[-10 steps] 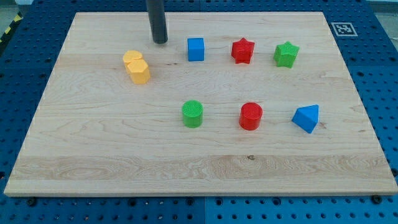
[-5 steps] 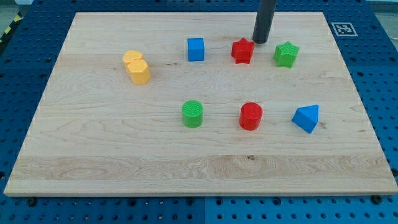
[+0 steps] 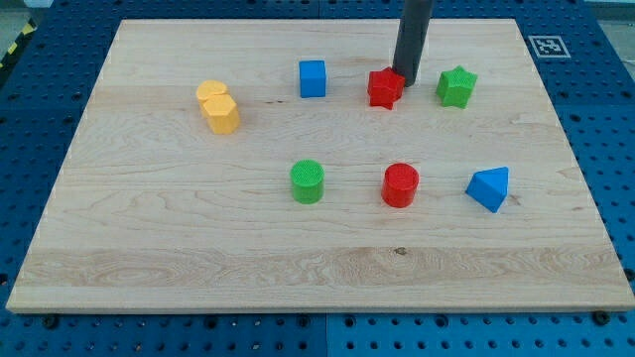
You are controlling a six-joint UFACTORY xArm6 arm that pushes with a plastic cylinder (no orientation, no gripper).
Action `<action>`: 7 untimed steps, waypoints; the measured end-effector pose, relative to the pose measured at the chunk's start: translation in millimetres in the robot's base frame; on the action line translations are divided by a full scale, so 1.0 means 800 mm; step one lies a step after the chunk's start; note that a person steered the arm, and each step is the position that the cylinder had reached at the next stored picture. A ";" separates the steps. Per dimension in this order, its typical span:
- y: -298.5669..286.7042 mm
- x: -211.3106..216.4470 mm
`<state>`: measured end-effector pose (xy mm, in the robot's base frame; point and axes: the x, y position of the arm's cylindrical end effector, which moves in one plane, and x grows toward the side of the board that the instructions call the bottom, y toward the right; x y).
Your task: Slide the red star towards green circle
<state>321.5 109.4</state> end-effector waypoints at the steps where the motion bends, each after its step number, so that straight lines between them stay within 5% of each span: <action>1: 0.000 -0.010; 4: -0.039 0.017; 7: -0.039 0.120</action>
